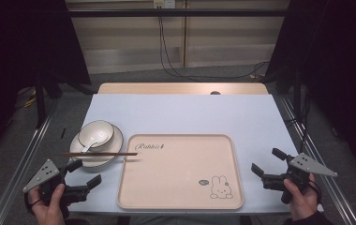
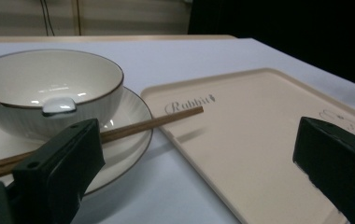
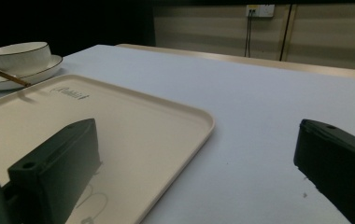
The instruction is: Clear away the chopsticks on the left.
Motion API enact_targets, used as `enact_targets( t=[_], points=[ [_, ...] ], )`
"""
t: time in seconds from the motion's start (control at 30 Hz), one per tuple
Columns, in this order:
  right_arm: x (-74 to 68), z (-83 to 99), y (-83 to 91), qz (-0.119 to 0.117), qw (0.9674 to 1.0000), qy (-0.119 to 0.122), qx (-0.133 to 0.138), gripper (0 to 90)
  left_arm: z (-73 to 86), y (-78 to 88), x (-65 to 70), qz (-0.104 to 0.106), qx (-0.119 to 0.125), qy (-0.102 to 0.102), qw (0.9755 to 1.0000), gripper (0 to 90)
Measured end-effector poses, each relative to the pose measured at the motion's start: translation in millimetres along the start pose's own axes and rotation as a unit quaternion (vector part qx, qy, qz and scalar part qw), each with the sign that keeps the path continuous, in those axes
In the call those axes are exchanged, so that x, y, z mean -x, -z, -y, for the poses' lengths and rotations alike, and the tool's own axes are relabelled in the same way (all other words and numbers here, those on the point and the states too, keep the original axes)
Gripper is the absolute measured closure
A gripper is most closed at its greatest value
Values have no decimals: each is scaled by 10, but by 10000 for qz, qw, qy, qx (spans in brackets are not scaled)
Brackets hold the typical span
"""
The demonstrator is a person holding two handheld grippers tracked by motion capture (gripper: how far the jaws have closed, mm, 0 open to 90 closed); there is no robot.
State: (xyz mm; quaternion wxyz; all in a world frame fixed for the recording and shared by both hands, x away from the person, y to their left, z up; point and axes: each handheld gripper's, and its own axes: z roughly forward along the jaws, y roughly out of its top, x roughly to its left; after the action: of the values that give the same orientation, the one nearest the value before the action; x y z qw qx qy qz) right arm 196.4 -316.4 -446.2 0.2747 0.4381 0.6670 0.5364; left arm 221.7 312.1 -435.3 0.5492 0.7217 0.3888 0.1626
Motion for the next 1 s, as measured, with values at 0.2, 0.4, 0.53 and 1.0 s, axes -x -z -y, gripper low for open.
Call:
enact_targets(
  t=[0.2, 0.4, 0.53, 1.0],
  points=[
    [3, -2, -8, 10, 10000, 12, 3, 0, 4, -14, 30, 164, -20, 5, 9999, 15],
    [4, 2, -15, 2, 10000, 53, -23, 1, 0, -35, 64, 427, -108, -66, 9990, 19],
    [-1, 1, -20, 25, 10000, 78, -31, 3, -14, -37, 69, 601, -218, -128, 9979, 27],
    [-10, 4, -27, 35, 9999, 128, -51, 6, -58, 32, -194, 483, -341, -217, 9980, 30]
  ],
)
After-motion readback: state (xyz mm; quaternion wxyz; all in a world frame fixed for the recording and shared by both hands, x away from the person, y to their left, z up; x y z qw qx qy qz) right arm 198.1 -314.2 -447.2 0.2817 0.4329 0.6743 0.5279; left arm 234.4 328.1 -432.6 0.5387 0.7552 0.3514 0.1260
